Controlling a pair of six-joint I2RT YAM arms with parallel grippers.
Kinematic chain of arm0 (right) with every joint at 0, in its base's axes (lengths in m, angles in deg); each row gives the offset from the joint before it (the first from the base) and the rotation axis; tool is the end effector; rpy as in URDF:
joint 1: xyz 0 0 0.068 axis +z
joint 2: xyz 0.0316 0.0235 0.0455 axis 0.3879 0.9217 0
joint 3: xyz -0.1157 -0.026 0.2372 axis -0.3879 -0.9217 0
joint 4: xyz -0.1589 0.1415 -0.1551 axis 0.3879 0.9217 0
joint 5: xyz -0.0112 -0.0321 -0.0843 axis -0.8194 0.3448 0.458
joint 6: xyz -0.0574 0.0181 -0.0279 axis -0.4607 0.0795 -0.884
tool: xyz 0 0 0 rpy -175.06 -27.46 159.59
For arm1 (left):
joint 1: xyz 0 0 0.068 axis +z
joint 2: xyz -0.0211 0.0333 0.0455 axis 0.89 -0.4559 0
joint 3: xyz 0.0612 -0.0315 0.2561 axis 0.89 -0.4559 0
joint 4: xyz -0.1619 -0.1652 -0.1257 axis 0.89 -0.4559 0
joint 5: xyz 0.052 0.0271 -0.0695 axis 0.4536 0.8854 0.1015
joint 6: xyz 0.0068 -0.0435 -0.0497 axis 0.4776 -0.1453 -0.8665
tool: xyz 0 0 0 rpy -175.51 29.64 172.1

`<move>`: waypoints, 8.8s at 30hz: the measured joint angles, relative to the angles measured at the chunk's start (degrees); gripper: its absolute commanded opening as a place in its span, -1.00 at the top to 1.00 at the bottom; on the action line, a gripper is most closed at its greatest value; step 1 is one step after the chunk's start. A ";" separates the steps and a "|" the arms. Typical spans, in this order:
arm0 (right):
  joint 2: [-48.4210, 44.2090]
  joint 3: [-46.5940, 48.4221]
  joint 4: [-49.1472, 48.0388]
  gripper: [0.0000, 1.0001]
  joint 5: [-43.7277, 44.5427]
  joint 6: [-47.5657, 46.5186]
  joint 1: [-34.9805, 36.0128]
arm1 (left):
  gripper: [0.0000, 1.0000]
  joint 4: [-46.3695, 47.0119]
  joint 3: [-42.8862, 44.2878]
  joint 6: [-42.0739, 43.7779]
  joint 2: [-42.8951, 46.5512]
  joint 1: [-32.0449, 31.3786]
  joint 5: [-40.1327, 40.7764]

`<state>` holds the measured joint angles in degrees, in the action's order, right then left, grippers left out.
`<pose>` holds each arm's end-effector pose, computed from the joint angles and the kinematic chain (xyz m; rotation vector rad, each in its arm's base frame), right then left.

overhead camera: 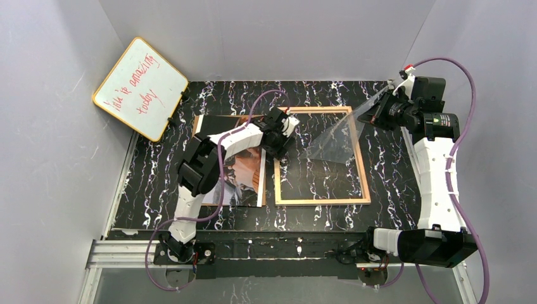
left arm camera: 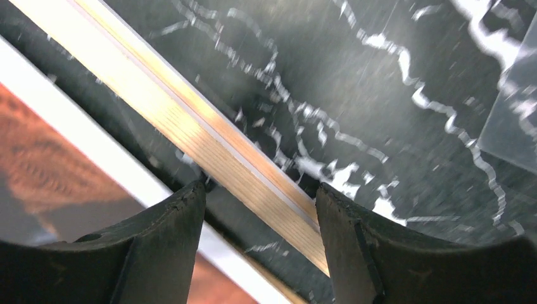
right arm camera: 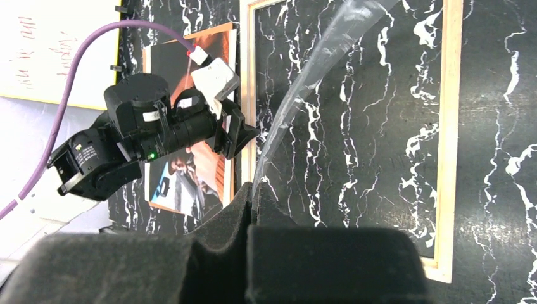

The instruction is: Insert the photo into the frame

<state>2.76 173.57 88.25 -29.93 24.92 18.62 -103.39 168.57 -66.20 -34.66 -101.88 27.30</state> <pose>0.2597 0.0021 0.4066 0.2727 2.1698 0.6373 0.3751 -0.3064 0.1504 0.9470 2.3475 -0.2931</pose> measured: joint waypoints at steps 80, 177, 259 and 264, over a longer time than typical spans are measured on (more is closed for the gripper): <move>15.32 -21.20 -13.79 0.97 2.51 1.79 23.93 | -0.96 -18.03 -11.69 13.77 20.37 37.16 -1.88; 20.87 -8.90 1.77 0.97 11.19 -12.70 18.47 | -0.96 -16.76 -13.44 13.55 19.58 18.95 6.19; 18.47 -19.17 -7.54 0.97 4.98 -8.37 10.25 | -0.96 -15.87 -10.14 12.52 12.50 9.27 10.23; 16.68 -22.80 -10.84 0.97 -0.68 -7.63 7.19 | -0.96 -14.62 -10.67 12.00 12.24 9.27 8.26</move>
<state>19.43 150.77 77.41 -30.61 17.29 25.81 -118.01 157.91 -54.20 -22.42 -92.61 35.56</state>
